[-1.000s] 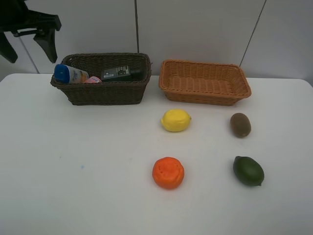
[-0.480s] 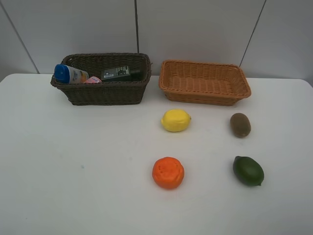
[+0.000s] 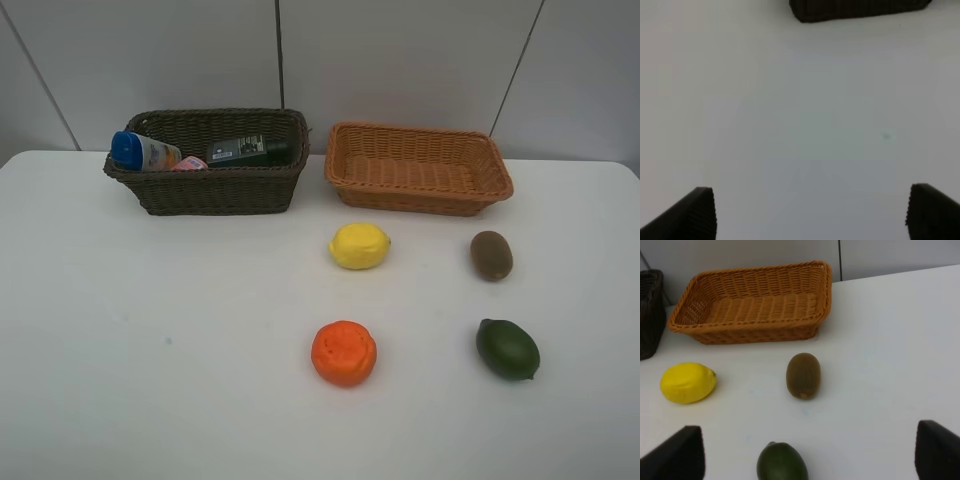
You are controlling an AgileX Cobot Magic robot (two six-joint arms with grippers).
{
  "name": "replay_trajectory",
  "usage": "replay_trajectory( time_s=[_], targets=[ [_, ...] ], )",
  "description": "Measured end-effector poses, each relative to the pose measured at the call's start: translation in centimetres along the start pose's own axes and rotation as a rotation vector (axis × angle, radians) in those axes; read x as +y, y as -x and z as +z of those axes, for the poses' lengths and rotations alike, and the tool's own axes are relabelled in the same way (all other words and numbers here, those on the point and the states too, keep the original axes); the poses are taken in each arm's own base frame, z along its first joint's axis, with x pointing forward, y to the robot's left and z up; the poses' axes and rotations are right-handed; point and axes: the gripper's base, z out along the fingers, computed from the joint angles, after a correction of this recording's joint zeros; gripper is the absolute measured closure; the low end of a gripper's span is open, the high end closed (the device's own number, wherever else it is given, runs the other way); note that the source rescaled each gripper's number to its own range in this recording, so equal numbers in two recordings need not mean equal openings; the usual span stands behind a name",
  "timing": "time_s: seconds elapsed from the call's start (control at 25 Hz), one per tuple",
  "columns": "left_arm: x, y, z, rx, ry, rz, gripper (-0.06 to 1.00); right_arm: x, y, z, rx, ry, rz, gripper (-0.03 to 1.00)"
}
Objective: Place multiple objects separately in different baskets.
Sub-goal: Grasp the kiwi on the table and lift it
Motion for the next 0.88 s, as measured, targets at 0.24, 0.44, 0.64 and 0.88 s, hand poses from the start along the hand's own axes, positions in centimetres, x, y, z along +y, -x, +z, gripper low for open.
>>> replay_trajectory(
  time_s=[0.24,0.44,0.64,0.88],
  targets=[
    [-0.1,-0.6,0.3,-0.023,-0.008,0.036,-0.03,0.0,0.0,0.0,0.000,0.000,0.000,-0.03],
    [-0.6,-0.1,1.2,-0.091,-0.057,0.035,-0.03,0.0,0.0,0.0,0.000,0.000,0.000,-0.03],
    [-0.6,-0.1,1.3,-0.098,-0.060,0.037,-0.03,0.0,0.0,0.0,0.000,0.000,0.000,-0.03],
    [-0.6,-0.1,1.3,-0.098,-0.060,0.038,-0.03,0.0,0.0,0.0,0.000,0.000,0.000,-0.03]
  ],
)
